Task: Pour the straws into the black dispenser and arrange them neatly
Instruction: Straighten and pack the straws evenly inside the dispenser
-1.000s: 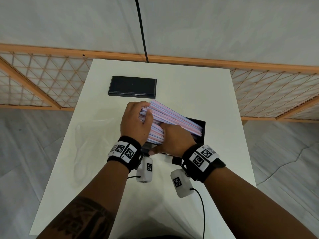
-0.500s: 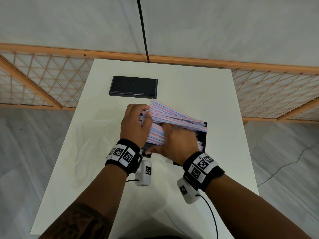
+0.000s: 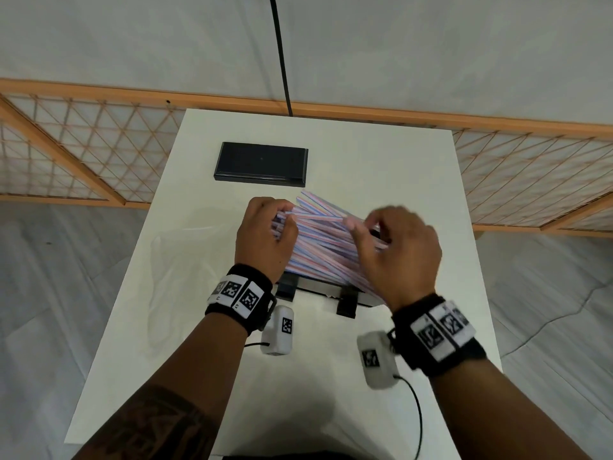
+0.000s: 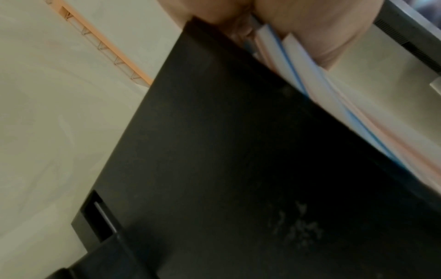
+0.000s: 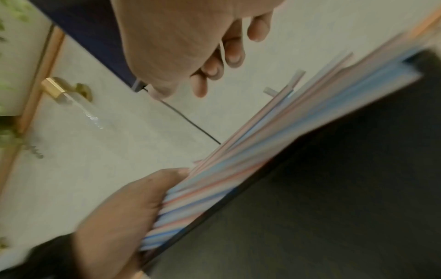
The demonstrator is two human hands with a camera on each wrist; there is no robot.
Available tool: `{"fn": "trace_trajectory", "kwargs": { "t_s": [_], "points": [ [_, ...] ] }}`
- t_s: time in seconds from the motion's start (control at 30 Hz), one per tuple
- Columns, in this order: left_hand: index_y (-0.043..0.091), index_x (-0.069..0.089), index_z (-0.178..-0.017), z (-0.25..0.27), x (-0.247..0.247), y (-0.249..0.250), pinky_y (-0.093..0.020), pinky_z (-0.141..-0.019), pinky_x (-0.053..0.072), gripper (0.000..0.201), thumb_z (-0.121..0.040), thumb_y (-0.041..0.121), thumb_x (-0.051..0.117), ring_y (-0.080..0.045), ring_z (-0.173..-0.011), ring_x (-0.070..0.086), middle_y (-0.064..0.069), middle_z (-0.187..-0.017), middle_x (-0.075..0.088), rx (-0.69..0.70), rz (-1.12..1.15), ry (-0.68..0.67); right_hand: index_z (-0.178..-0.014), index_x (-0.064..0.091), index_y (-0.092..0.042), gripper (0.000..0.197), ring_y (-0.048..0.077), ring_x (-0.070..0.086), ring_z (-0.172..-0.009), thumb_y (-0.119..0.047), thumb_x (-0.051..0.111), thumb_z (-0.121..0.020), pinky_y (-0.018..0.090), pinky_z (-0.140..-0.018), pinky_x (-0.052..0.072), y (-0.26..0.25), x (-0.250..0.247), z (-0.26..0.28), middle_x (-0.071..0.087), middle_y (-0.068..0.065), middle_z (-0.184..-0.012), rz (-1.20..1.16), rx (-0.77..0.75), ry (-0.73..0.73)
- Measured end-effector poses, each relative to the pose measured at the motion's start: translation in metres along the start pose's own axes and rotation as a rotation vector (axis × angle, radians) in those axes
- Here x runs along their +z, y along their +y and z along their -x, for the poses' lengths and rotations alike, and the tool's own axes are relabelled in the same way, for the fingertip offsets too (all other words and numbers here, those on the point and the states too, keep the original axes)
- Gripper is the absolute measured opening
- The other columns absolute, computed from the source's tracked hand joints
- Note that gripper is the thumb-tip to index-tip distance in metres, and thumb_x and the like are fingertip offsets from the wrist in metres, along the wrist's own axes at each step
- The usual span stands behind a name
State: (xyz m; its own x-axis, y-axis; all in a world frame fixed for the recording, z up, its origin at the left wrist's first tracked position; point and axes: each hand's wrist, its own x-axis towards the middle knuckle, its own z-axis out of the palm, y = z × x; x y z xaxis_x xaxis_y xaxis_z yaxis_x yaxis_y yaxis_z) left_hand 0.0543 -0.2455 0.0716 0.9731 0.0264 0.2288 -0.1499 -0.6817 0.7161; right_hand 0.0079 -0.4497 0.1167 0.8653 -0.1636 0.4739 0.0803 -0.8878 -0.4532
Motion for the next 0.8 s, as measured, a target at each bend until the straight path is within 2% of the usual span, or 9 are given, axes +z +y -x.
{"fn": "trace_trajectory", "kwargs": {
  "t_s": [0.1, 0.13, 0.2, 0.4, 0.5, 0.57, 0.63, 0.73, 0.8],
  "points": [
    [0.02, 0.063, -0.113, 0.0, 0.001, 0.002, 0.006, -0.071, 0.033, 0.019, -0.096, 0.028, 0.059, 0.002, -0.081, 0.05, 0.002, -0.117, 0.054, -0.011, -0.02, 0.008, -0.137, 0.05, -0.025, 0.065, 0.025, 0.052, -0.12, -0.072, 0.04, -0.094, 0.045, -0.093, 0.04, 0.013, 0.026, -0.016, 0.056, 0.001, -0.132, 0.148, 0.072, -0.31],
    [0.02, 0.063, -0.111, 0.0, 0.002, 0.003, 0.006, -0.072, 0.033, 0.018, -0.096, 0.026, 0.059, 0.001, -0.083, 0.05, 0.002, -0.116, 0.054, -0.009, -0.022, 0.017, -0.144, 0.043, -0.027, 0.067, 0.023, 0.048, -0.127, -0.073, 0.033, -0.095, 0.049, -0.101, 0.036, 0.016, 0.036, -0.012, 0.053, -0.001, -0.139, 0.192, 0.047, -0.438],
    [0.019, 0.064, -0.11, 0.0, 0.002, 0.003, 0.005, -0.074, 0.032, 0.016, -0.094, 0.024, 0.06, 0.0, -0.087, 0.05, 0.002, -0.116, 0.055, -0.008, -0.021, 0.024, -0.142, 0.045, -0.03, 0.06, 0.021, 0.049, -0.128, -0.066, 0.03, -0.098, 0.05, -0.106, 0.03, 0.019, 0.05, 0.001, 0.057, -0.005, -0.135, 0.193, -0.041, -0.549],
    [0.021, 0.063, -0.111, 0.001, 0.004, 0.0, 0.002, -0.073, 0.032, 0.017, -0.095, 0.027, 0.059, -0.002, -0.09, 0.051, 0.003, -0.116, 0.054, -0.04, -0.036, 0.021, -0.13, 0.061, -0.025, 0.039, 0.019, 0.059, -0.111, -0.045, 0.048, -0.099, 0.043, -0.1, 0.032, 0.025, 0.057, 0.007, 0.065, -0.005, -0.123, -0.015, -0.055, -0.445],
    [0.018, 0.064, -0.111, 0.001, 0.005, 0.001, 0.005, -0.071, 0.032, 0.018, -0.097, 0.027, 0.057, -0.002, -0.088, 0.05, 0.001, -0.115, 0.054, -0.049, -0.033, 0.031, -0.122, 0.07, -0.018, 0.027, 0.021, 0.067, -0.105, -0.016, 0.057, -0.098, 0.037, -0.096, 0.043, 0.033, 0.053, 0.005, 0.072, -0.001, -0.118, -0.161, -0.121, -0.32],
    [0.017, 0.063, -0.11, 0.001, 0.005, 0.002, 0.007, -0.071, 0.033, 0.018, -0.097, 0.027, 0.057, -0.002, -0.087, 0.05, 0.001, -0.114, 0.055, -0.046, -0.024, 0.033, -0.117, 0.075, -0.011, 0.034, 0.022, 0.07, -0.1, 0.004, 0.059, -0.091, 0.023, -0.095, 0.045, 0.04, 0.048, 0.006, 0.075, 0.003, -0.113, -0.199, -0.152, -0.235],
    [0.017, 0.063, -0.111, 0.001, 0.005, 0.001, 0.006, -0.07, 0.034, 0.019, -0.098, 0.029, 0.057, -0.002, -0.088, 0.051, 0.002, -0.114, 0.054, -0.054, -0.025, 0.033, -0.115, 0.076, -0.01, 0.042, 0.022, 0.071, -0.101, 0.007, 0.052, -0.086, 0.011, -0.098, 0.041, 0.045, 0.041, 0.008, 0.076, 0.004, -0.113, -0.205, -0.124, -0.198],
    [0.019, 0.062, -0.111, 0.001, 0.007, 0.002, 0.002, -0.07, 0.033, 0.019, -0.097, 0.03, 0.056, -0.003, -0.089, 0.052, 0.001, -0.115, 0.054, -0.07, -0.028, 0.037, -0.116, 0.077, -0.016, 0.043, 0.019, 0.069, -0.103, 0.007, 0.055, -0.087, 0.015, -0.097, 0.044, 0.051, 0.033, 0.014, 0.075, -0.001, -0.114, -0.183, -0.104, -0.183],
    [0.019, 0.062, -0.11, 0.001, 0.007, 0.002, 0.001, -0.072, 0.032, 0.018, -0.097, 0.03, 0.057, -0.003, -0.089, 0.052, 0.001, -0.114, 0.054, -0.081, -0.032, 0.038, -0.117, 0.077, -0.019, 0.044, 0.015, 0.068, -0.104, 0.011, 0.062, -0.087, 0.012, -0.097, 0.044, 0.053, 0.031, 0.021, 0.074, -0.003, -0.114, -0.202, -0.096, -0.176]
  ]
}}
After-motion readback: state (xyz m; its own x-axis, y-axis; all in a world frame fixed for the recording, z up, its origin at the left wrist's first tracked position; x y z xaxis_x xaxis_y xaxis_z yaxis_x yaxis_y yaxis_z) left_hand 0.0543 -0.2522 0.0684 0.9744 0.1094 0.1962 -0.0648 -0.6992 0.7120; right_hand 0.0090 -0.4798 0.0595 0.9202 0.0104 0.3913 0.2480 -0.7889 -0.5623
